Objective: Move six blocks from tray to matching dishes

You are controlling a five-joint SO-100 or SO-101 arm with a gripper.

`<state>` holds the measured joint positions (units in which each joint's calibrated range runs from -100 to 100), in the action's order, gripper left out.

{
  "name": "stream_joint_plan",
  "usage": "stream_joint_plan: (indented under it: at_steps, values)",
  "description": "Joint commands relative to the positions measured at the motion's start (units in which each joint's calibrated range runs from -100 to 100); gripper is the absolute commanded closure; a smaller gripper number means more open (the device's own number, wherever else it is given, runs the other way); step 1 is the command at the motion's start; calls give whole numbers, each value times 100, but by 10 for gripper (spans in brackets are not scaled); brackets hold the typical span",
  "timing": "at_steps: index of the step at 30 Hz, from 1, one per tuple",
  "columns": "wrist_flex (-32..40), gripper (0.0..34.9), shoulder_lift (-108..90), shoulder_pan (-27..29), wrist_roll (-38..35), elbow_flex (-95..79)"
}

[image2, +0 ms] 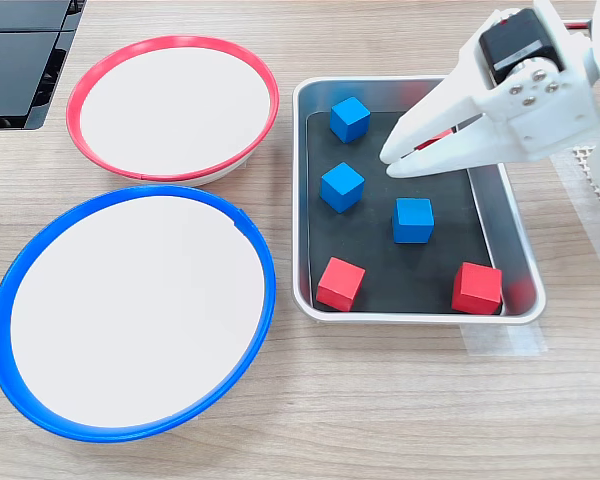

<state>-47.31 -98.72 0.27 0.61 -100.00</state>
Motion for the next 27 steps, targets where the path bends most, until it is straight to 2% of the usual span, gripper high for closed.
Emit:
stream_joint_plan:
  at_steps: [1,9,12,16,18,21,23,27]
  values:
    - [-11,347,-34,-3,15,0]
    - [-11,347,-34,6,24,0]
    - [137,347,111,-163,-127,109]
    - [47,347,1808,-634,147,1502]
    - [-292,346,3096,-954,430,2567]
    - [-870,269,4887,-1339,904,4005]
    - [-1093,239,5834,-1565,1089,4670]
    - [-1159,215,7198,-1744,1304,5526]
